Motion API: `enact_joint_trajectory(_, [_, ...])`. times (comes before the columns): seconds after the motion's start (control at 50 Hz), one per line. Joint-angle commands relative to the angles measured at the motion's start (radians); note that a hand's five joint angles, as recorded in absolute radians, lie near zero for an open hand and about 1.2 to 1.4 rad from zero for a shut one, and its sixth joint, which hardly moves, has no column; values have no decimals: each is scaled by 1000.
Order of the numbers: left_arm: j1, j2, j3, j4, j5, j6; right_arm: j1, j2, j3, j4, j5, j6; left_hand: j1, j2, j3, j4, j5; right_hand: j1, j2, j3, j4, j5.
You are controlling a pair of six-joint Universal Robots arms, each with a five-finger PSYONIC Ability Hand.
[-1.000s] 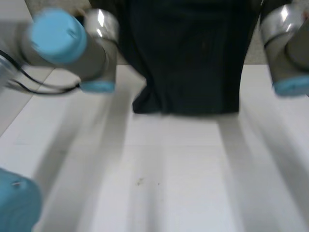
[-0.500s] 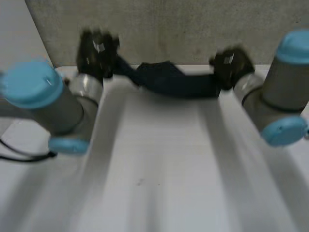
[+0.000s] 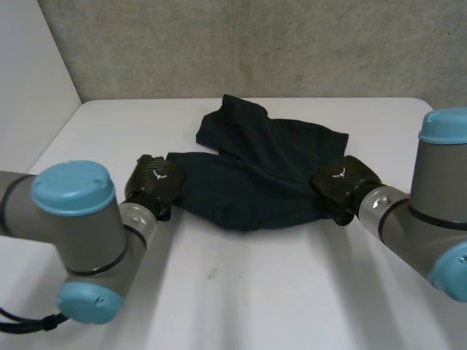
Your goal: Fold the shorts.
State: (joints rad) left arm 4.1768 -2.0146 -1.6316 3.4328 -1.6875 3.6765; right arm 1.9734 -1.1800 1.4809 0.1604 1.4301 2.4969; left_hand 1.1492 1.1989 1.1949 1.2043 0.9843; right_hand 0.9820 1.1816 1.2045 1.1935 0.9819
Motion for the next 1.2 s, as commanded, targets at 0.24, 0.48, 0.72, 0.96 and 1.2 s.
enact_joint_trajectory(0.24, [2, 445, -343, -219, 9, 233, -11, -257, 196, 273, -5, -216, 247, 197, 201, 192, 237, 414, 215, 192, 203, 240])
enact_joint_trajectory(0.48, [-50, 479, -294, -304, 5, 381, -14, -279, 240, 358, -34, -313, 247, 197, 201, 192, 237, 414, 215, 192, 203, 240])
enact_joint_trajectory(0.72, [-86, 86, 63, -45, -9, 343, -27, -195, 148, 78, 22, -161, 247, 197, 201, 192, 237, 414, 215, 192, 203, 240])
enact_joint_trajectory(0.96, [-135, -438, 727, -3, -32, 318, -27, 98, -68, -200, 115, -191, 247, 197, 201, 192, 237, 414, 215, 192, 203, 240])
enact_joint_trajectory(1.2, [-127, -892, 1412, -44, -49, 313, -51, 433, -384, -263, 286, -217, 247, 197, 201, 192, 237, 414, 215, 192, 203, 240])
